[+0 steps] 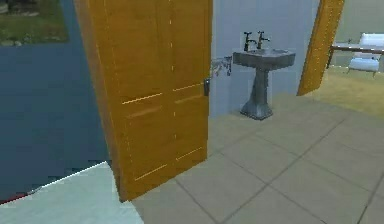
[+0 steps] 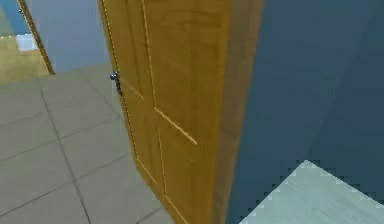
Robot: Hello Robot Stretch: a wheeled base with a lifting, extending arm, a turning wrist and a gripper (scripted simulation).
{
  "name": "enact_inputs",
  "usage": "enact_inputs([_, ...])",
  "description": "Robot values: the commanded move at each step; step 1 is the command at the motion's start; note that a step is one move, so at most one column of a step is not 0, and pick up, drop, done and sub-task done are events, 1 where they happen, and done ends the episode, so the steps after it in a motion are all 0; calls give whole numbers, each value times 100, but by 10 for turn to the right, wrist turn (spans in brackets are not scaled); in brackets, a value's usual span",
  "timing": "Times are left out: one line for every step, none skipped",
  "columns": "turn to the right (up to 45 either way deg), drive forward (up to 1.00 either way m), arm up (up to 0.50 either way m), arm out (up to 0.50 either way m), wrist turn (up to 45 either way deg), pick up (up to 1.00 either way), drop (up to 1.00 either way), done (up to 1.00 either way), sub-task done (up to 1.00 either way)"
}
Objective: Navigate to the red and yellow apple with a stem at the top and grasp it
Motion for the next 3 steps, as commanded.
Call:
enact_inputs([450,0,0,0,0,0,0,0,0])
enact_inputs([0,100,0,0,0,0,0,0,0])
enact_inputs([30,0,0,0,0,0,0,0,0])
